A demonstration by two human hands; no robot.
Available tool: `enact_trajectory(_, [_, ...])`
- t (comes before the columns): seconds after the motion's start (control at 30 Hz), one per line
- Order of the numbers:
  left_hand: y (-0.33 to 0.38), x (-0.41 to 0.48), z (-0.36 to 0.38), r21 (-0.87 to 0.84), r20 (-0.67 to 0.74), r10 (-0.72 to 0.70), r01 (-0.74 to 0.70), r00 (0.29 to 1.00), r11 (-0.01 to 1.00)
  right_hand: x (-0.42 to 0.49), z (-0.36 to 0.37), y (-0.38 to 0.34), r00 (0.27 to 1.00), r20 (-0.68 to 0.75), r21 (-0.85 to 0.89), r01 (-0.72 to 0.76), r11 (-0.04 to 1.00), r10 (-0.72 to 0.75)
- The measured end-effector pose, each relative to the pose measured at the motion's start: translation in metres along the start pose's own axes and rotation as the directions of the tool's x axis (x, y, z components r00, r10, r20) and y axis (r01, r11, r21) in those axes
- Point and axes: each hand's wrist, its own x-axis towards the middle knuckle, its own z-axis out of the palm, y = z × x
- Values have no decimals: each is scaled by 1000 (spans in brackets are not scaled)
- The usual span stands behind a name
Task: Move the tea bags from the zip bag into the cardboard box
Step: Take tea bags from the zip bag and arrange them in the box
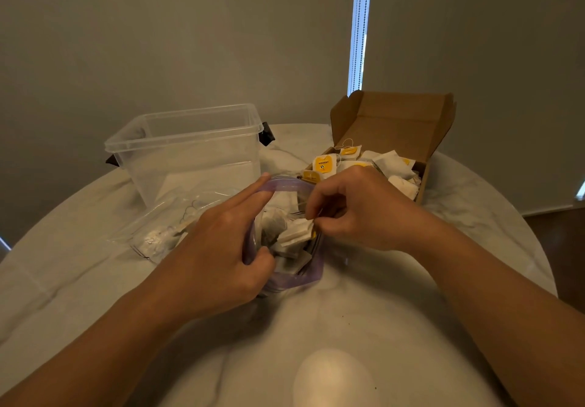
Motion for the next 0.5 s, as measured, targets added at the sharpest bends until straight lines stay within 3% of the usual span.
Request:
enact_trajectory(0.27, [1,0,0,19,-3,-2,2,1000,1000,0,1,-2,998,52,-27,28,999,-27])
enact_trajectory(0.5, [4,0,-1,30,4,-28,28,1000,999,1,2,-5,990,67,-284,139,949,-125])
